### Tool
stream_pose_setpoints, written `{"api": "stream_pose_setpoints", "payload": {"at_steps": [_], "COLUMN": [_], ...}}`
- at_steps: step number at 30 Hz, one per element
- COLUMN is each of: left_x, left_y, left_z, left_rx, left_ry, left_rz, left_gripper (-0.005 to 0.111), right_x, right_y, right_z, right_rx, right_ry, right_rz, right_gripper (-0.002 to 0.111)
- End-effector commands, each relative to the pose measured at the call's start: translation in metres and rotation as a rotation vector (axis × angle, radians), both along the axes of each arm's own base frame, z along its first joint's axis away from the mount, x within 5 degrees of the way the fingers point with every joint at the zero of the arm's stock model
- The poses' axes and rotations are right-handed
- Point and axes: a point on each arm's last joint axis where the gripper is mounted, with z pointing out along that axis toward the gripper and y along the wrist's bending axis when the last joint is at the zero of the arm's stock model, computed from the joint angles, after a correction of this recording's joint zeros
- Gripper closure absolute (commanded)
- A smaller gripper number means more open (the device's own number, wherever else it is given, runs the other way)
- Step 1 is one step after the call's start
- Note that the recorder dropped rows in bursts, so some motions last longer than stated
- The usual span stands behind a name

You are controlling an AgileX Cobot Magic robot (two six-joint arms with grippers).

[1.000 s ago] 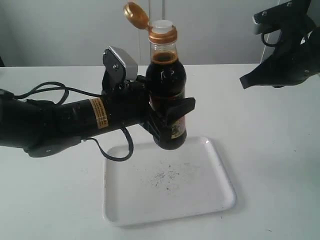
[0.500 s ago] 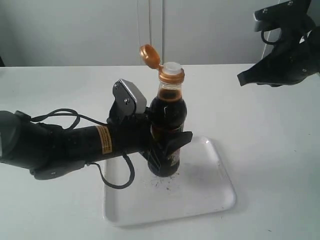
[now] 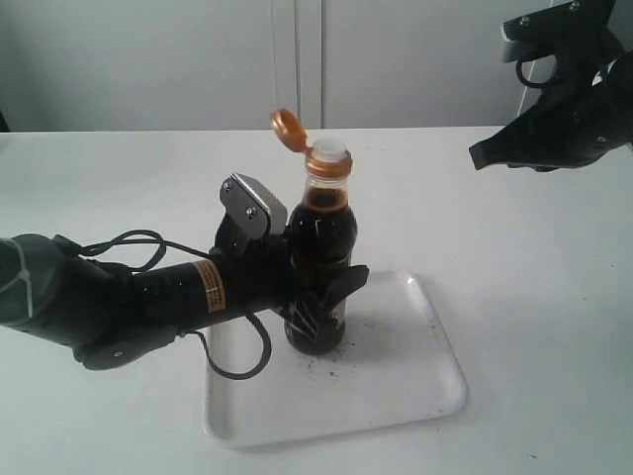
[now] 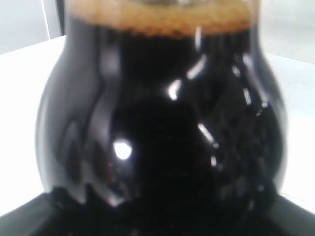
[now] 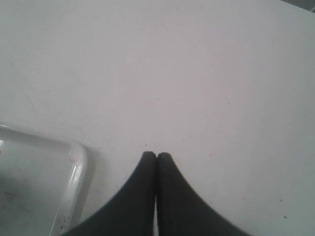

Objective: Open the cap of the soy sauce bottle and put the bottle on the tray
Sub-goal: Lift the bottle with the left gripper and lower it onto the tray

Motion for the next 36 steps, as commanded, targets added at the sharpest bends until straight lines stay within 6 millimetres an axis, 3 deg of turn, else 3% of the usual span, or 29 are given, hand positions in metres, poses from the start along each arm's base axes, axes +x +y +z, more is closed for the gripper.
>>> {"api": "stream_pose_setpoints", "payload": {"at_steps": [1, 15, 18, 24, 26, 28, 36], "left_x": [-0.005, -0.008, -0.012, -0.012, -0.010, -0.008, -0.008], "left_y": [-0.003, -0.002, -0.003, -0.002, 0.000, 0.002, 0.003], "left_z": [0.014, -0.013, -0.013, -0.009, -0.005, -0.001, 0.001], "left_rx": [-0.092, -0.053, -0.031, -0.042, -0.048, -0.056, -0.060], "left_ry": [-0.052, 0.041, 0.022, 0.022, 0.014, 0.005, 0.004], "left_rz": [-0.034, -0.043, -0.096, -0.091, -0.083, -0.073, -0.070], "left_gripper": [0.107, 0.106, 0.088, 0.022, 0.007, 0.001, 0.002], "right_x": [0.000, 0.000, 0.000, 0.000, -0.001, -0.001, 0.000], "right_y": [-0.002, -0.002, -0.002, -0.002, -0.002, -0.002, -0.002], "right_z": [-0.001, -0.001, -0.001, -0.002, -0.002, -0.002, -0.002], "right_rx": [0.011, 0.010, 0.010, 0.010, 0.010, 0.010, 0.010], "right_ry": [0.002, 0.005, 0.005, 0.008, 0.010, 0.010, 0.006], "right_rz": [-0.013, -0.013, -0.013, -0.012, -0.012, -0.012, -0.013], "right_gripper": [0.108, 0.108, 0.108, 0.108, 0.108, 0.108, 0.108]}}
